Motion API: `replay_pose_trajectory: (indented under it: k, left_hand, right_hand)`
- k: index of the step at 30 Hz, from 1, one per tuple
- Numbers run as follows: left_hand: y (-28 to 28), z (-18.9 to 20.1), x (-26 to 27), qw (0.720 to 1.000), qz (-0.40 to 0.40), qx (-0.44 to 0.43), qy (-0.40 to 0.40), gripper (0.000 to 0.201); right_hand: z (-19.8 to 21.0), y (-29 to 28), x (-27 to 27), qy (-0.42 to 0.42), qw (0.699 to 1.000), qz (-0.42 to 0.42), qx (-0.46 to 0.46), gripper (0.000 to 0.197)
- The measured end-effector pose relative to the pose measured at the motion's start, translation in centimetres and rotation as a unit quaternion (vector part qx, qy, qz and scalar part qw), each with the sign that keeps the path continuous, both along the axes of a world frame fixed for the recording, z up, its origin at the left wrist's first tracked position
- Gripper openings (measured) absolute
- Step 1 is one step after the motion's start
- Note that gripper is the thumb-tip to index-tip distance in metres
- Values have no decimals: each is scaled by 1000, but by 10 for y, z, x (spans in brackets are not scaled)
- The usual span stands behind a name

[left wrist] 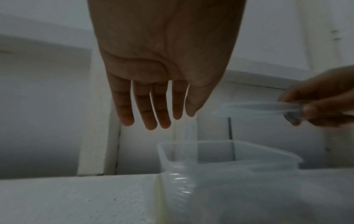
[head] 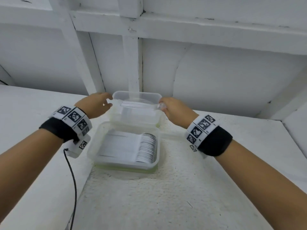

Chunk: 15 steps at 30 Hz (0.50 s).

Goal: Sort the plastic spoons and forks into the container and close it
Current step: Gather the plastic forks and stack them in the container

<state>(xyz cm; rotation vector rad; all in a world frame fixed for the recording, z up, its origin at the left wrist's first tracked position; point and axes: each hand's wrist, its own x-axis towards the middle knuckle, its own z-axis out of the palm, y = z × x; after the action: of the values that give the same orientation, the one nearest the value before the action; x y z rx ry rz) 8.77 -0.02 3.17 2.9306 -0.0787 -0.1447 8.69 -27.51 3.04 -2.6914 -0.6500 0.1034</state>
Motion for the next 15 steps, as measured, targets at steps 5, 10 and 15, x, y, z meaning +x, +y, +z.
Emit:
replay_pose_trajectory:
  k: [5, 10, 15]
  left_hand:
    - [19, -4, 37, 997, 45, -17, 65, 31]
    - [22, -20, 60, 971, 121, -165, 123, 35]
    - [18, -30, 68, 943, 151, -242, 170, 32]
  right_hand:
    - [-20, 41, 48, 26, 997, 11, -70, 27]
    - [-33, 64, 69, 73, 989, 45, -117, 33]
    - [-36, 64, 76, 122, 976, 68, -165, 28]
